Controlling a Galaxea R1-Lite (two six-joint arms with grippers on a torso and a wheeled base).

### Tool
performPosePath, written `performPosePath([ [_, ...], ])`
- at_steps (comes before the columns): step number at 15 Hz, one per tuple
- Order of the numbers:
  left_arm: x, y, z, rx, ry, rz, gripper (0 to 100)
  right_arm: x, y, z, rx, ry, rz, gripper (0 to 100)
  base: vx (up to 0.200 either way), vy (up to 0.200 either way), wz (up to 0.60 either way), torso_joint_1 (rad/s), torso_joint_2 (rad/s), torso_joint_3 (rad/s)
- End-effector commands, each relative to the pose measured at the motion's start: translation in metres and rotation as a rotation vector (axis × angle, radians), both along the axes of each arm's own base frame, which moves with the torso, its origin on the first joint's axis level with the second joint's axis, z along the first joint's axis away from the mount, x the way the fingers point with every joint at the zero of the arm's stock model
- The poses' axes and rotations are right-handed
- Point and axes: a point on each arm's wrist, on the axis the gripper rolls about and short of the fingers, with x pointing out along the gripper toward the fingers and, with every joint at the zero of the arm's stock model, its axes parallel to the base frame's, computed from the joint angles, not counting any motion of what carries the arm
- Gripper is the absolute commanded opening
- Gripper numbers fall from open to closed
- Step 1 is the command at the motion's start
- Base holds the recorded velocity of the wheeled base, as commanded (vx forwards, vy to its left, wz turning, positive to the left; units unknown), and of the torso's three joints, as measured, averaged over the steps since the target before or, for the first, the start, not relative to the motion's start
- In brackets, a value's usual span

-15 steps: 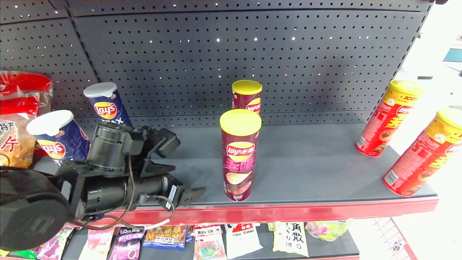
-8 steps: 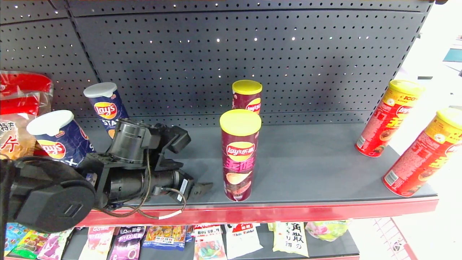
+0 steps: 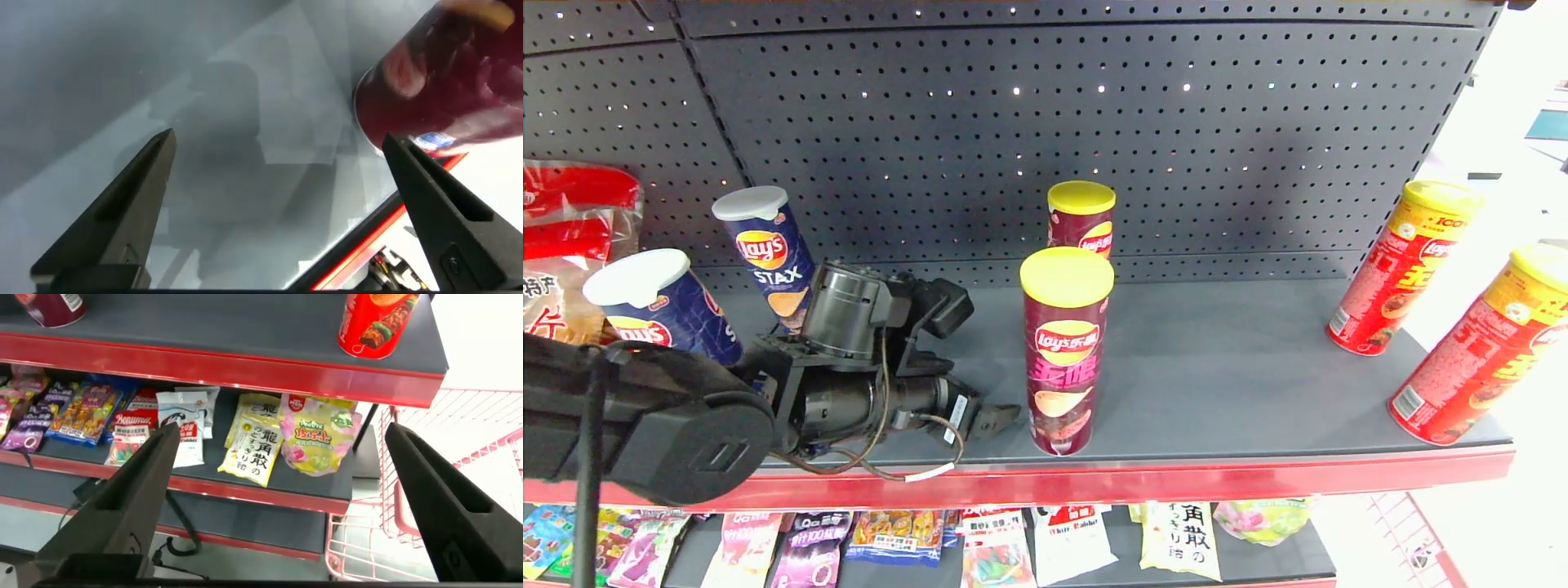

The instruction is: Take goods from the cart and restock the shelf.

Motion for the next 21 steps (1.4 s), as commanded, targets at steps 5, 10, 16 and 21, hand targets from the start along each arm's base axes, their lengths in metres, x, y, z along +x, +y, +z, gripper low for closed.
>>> performPosePath([
  [5, 0.005, -0.008, 0.0, -0.004, -0.005, -0.012, 100, 0.0, 0.0, 0.0, -0.001, 0.003, -0.001, 100, 0.0, 0.0, 0.0, 0.0, 0.0, 0.0],
  [10, 0.008, -0.01, -0.001, -0.004, -0.007, -0.011, 100, 0.0, 0.0, 0.0, 0.0, 0.004, 0.001, 100, 0.0, 0.0, 0.0, 0.0, 0.0, 0.0],
  [16, 0.01, -0.016, 0.0, 0.0, -0.016, -0.012, 100, 0.0, 0.0, 0.0, 0.0, 0.004, 0.001, 100, 0.0, 0.0, 0.0, 0.0, 0.0, 0.0],
  [21, 0.001, 0.008, 0.0, -0.002, -0.015, 0.03, 100, 0.0, 0.0, -0.004, -0.002, 0.006, -0.001, 100, 0.0, 0.0, 0.0, 0.0, 0.0, 0.0],
])
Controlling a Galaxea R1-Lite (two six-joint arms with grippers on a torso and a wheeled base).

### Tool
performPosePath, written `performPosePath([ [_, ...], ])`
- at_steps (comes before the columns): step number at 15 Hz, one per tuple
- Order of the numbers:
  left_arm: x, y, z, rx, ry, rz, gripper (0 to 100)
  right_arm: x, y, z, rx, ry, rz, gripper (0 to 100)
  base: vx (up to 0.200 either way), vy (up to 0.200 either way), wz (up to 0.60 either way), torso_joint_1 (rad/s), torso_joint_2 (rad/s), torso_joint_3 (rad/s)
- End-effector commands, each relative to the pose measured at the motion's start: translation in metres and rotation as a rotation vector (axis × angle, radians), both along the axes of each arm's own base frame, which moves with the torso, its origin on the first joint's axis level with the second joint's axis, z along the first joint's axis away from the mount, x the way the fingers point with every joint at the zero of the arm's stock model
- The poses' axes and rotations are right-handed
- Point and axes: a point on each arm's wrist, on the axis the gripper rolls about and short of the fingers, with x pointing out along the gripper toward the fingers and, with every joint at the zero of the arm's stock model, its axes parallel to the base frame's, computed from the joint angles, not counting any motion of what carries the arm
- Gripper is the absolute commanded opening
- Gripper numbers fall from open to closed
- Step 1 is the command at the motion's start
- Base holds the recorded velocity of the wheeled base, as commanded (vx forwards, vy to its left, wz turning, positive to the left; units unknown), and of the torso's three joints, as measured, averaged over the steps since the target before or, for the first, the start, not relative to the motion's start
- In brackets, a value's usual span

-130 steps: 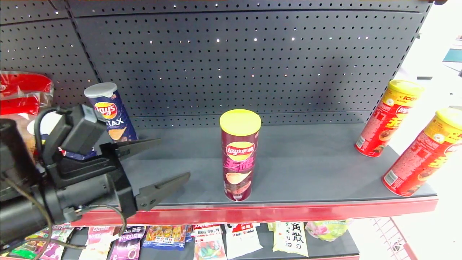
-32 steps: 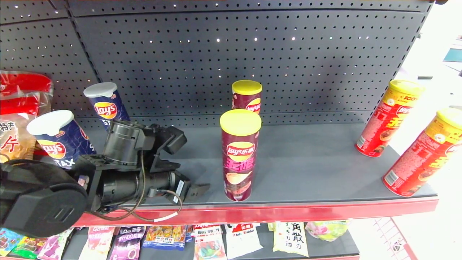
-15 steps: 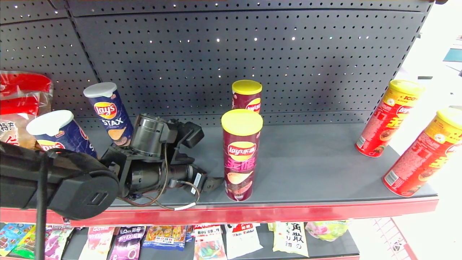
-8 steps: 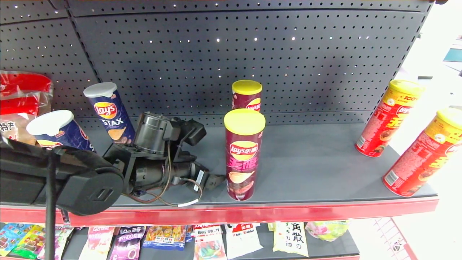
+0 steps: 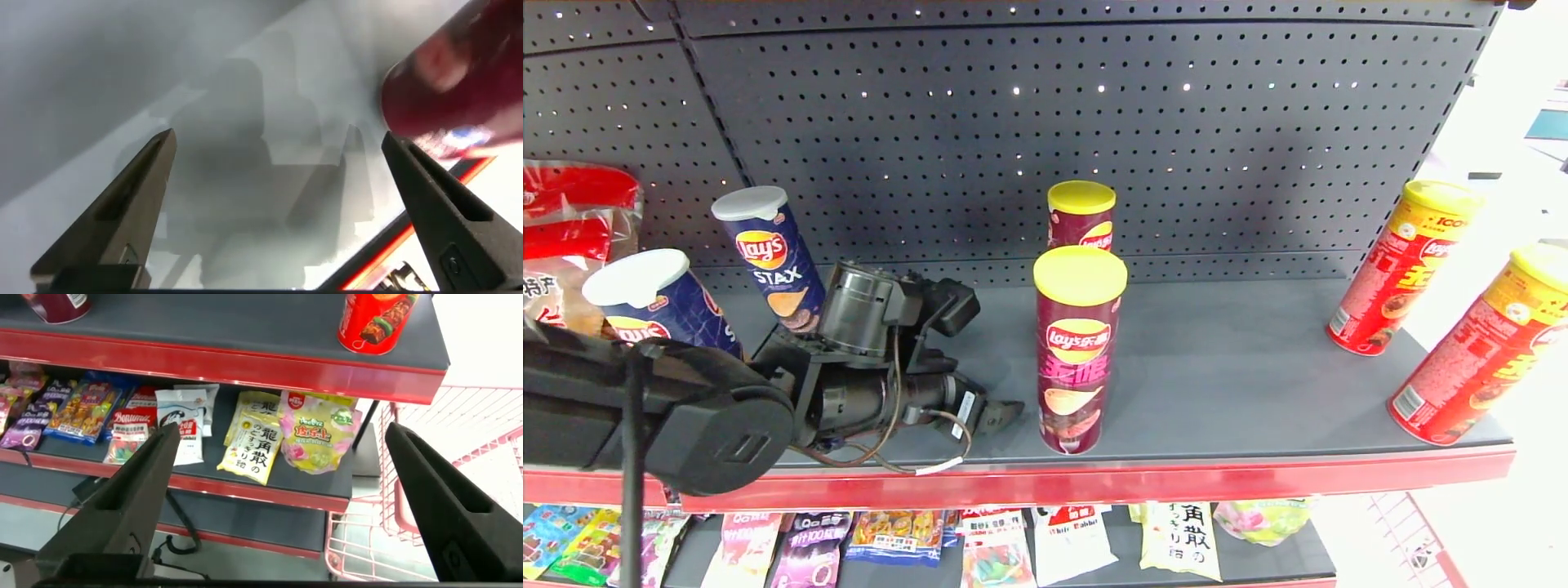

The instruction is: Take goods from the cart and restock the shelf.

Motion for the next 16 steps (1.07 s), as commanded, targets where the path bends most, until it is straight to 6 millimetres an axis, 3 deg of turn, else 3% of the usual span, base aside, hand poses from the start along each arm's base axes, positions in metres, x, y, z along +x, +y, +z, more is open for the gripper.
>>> performPosePath([
  [1, -0.012, 0.017, 0.009, -0.016, -0.026, 0.026, 100, -0.001, 0.0, -0.004, 0.0, -0.001, -0.003, 100, 0.0, 0.0, 0.0, 0.0, 0.0, 0.0],
  [4, -0.056, 0.062, 0.045, -0.08, -0.141, 0.099, 100, 0.0, 0.0, -0.004, -0.006, -0.002, -0.001, 100, 0.0, 0.0, 0.0, 0.0, 0.0, 0.0],
  [5, -0.064, 0.068, 0.05, -0.089, -0.161, 0.11, 100, 0.0, 0.0, -0.003, -0.008, -0.001, 0.0, 100, 0.0, 0.0, 0.0, 0.0, 0.0, 0.0],
  [8, -0.141, 0.121, 0.068, -0.135, -0.247, 0.232, 100, 0.0, -0.001, -0.007, -0.025, 0.005, -0.065, 100, 0.0, 0.0, 0.0, 0.0, 0.0, 0.0],
  [11, -0.217, 0.151, 0.063, -0.155, -0.215, 0.34, 100, -0.001, -0.003, -0.01, -0.056, 0.015, -0.106, 100, 0.0, 0.0, 0.0, 0.0, 0.0, 0.0],
  [13, -0.254, 0.162, 0.048, -0.148, -0.187, 0.434, 100, -0.008, -0.004, -0.017, -0.08, 0.022, -0.133, 100, 0.0, 0.0, 0.0, 0.0, 0.0, 0.0],
  [14, -0.261, 0.164, 0.045, -0.135, -0.184, 0.466, 100, -0.009, -0.004, -0.016, -0.084, 0.025, -0.142, 100, 0.0, 0.0, 0.0, 0.0, 0.0, 0.0],
  [16, -0.287, 0.171, 0.011, -0.04, -0.175, 0.669, 100, -0.008, -0.004, -0.012, -0.102, 0.039, -0.216, 100, 0.0, 0.0, 0.0, 0.0, 0.0, 0.0],
])
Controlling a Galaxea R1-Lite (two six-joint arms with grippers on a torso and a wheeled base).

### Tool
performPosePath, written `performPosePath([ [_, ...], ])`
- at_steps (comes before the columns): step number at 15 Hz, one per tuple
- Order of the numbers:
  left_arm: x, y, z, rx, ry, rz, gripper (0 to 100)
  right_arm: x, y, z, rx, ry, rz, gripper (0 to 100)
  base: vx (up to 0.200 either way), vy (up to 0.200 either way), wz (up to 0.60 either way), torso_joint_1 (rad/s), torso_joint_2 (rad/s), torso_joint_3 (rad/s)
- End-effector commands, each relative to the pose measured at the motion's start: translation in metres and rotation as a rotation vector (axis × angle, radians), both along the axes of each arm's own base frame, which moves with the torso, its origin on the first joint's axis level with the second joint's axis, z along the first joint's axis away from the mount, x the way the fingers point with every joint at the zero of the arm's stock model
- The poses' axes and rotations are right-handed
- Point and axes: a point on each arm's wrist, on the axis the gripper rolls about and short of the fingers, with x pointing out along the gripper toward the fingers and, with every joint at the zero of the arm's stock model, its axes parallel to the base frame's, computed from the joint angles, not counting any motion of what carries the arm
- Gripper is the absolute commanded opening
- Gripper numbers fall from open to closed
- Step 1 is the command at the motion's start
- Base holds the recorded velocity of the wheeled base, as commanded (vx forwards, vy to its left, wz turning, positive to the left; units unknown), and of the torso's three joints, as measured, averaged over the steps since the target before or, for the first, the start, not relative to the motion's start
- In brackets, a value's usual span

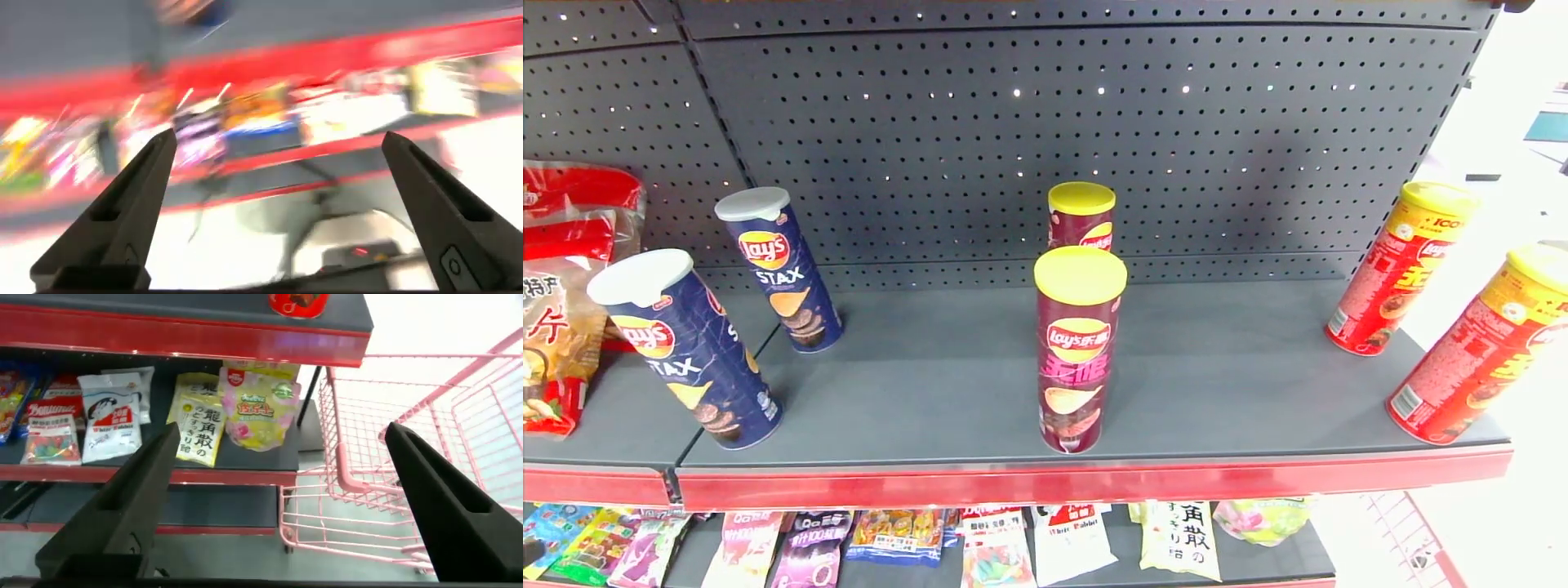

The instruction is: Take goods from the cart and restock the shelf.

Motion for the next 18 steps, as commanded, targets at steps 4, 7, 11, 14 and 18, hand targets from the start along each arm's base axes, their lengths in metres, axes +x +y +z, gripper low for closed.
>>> performPosePath([
  [4, -0.056, 0.008, -0.07, 0.061, -0.083, 0.406, 100, -0.001, 0.01, 0.009, -0.033, 0.012, -0.221, 100, 0.0, 0.0, 0.0, 0.0, 0.0, 0.0],
  [7, -0.057, 0.003, -0.071, -0.009, -0.104, 0.423, 100, -0.003, 0.014, -0.004, -0.059, 0.019, -0.3, 100, 0.0, 0.0, 0.0, 0.0, 0.0, 0.0],
  [11, -0.044, 0.0, -0.086, -0.164, -0.421, 0.193, 100, -0.001, 0.017, -0.008, -0.016, -0.03, -0.039, 100, 0.0, 0.0, 0.0, 0.0, 0.0, 0.0],
  [14, -0.041, 0.001, -0.088, -0.162, -0.478, 0.19, 100, 0.0, 0.016, -0.021, -0.031, -0.093, -0.017, 100, 0.0, 0.0, 0.0, 0.0, 0.0, 0.0],
  [18, -0.041, 0.002, -0.088, -0.137, -0.488, 0.234, 100, 0.01, 0.017, -0.027, 0.085, -0.201, 0.016, 100, 0.0, 0.0, 0.0, 0.0, 0.0, 0.0],
])
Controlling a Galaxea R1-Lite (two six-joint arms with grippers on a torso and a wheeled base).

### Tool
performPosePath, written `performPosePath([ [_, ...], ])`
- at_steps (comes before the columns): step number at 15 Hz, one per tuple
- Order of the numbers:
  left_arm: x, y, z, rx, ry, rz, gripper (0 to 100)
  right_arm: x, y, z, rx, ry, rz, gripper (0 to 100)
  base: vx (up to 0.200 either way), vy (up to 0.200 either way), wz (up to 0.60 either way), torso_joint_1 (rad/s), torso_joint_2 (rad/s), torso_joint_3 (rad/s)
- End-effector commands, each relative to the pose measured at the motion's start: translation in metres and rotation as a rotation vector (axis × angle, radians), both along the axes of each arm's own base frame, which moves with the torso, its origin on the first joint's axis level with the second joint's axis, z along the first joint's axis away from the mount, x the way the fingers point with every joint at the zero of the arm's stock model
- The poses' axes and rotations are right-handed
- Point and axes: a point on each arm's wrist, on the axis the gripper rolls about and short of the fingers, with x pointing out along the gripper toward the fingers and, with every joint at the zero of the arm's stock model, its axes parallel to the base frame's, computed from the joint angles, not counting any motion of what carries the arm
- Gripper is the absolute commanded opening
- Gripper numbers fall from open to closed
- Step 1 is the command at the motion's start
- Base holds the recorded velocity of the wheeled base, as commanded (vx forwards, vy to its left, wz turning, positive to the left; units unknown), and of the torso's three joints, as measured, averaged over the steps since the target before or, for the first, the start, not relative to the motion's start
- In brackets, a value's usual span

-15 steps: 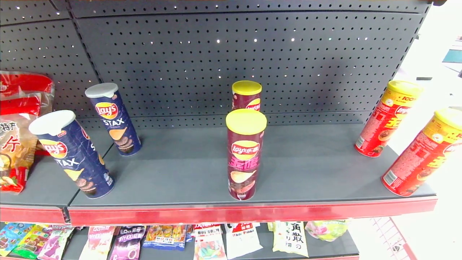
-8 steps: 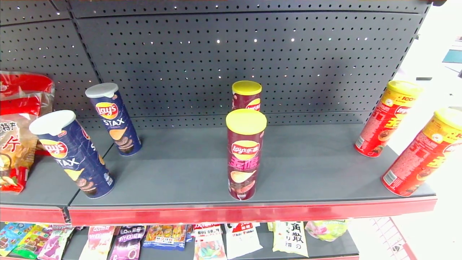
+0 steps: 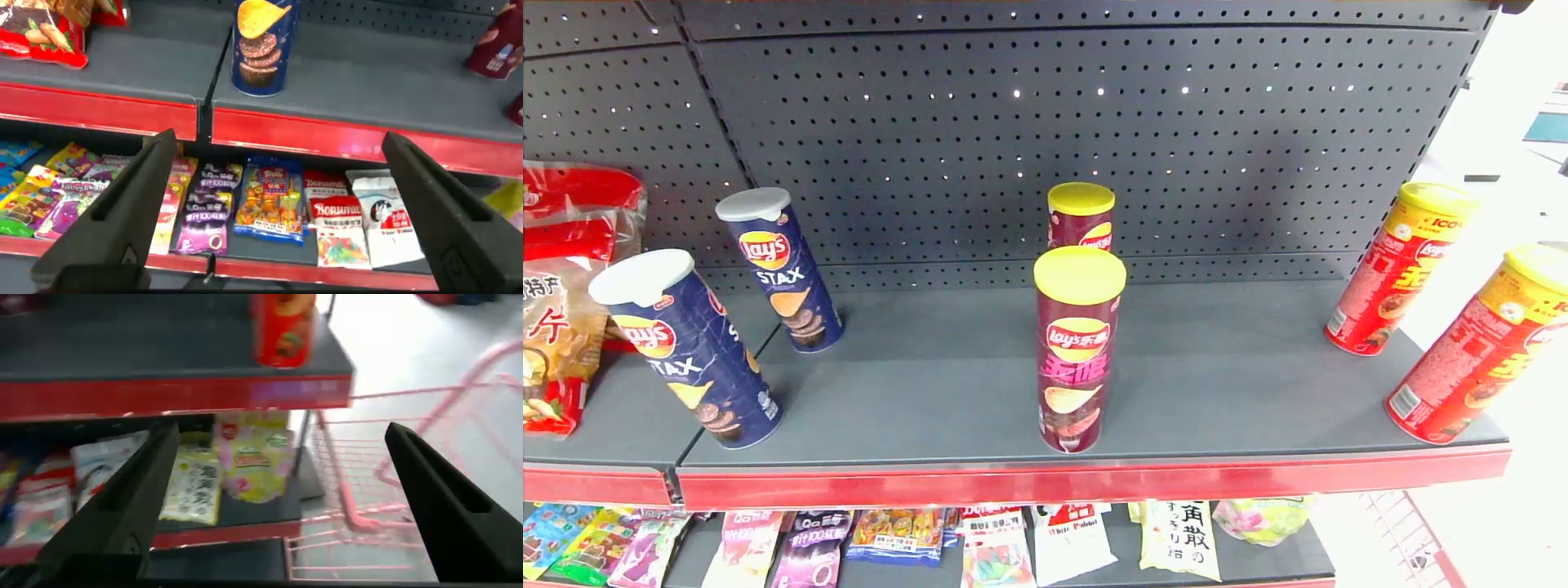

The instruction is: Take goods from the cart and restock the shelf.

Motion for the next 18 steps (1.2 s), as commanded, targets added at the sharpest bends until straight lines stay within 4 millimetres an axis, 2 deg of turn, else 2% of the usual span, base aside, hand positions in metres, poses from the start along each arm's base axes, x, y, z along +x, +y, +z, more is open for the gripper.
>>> performPosePath([
  [1, 0.0005, -0.0001, -0.0009, 0.013, 0.006, -0.008, 100, 0.002, 0.0048, -0.0067, 0.031, 0.009, 0.221, 100, 0.0, 0.0, 0.0, 0.0, 0.0, 0.0],
  [2, 0.0005, -0.0004, -0.0011, 0.012, 0.007, -0.022, 100, 0.0025, 0.0048, -0.0063, 0.027, 0.014, 0.218, 100, 0.0, 0.0, 0.0, 0.0, 0.0, 0.0],
  [5, 0.0003, -0.0037, -0.0014, 0.07, 0.007, -0.17, 100, 0.0021, 0.0002, -0.0069, 0.077, -0.005, 0.009, 100, 0.0, 0.0, 0.0, 0.0, 0.0, 0.0],
  [7, 0.0003, -0.0037, -0.0023, 0.11, 0.014, -0.171, 100, 0.0033, 0.0023, -0.0073, 0.049, -0.012, 0.105, 100, 0.0, 0.0, 0.0, 0.0, 0.0, 0.0],
  [9, 0.0004, -0.0016, -0.0023, 0.118, 0.021, -0.072, 100, 0.0034, 0.0054, -0.0078, 0.049, -0.014, 0.247, 100, 0.0, 0.0, 0.0, 0.0, 0.0, 0.0],
  [11, 0.0004, 0.0002, -0.0023, 0.113, 0.025, 0.005, 100, 0.0049, 0.0052, -0.0087, 0.042, -0.034, 0.235, 100, 0.0, 0.0, 0.0, 0.0, 0.0, 0.0],
  [12, 0.0004, 0.0002, -0.0023, 0.122, 0.026, 0.005, 100, 0.0087, 0.0021, -0.0151, 0.057, -0.053, 0.098, 100, 0.0, 0.0, 0.0, 0.0, 0.0, 0.0],
  [16, 0.0004, -0.0029, -0.0025, 0.121, 0.018, -0.136, 100, 0.0088, 0.0026, -0.0156, 0.047, -0.044, 0.121, 100, 0.0, 0.0, 0.0, 0.0, 0.0, 0.0],
  [18, 0.0004, -0.0005, -0.0033, 0.143, 0.033, -0.029, 100, 0.0088, 0.0025, -0.0156, 0.063, -0.045, 0.12, 100, 0.0, 0.0, 0.0, 0.0, 0.0, 0.0],
])
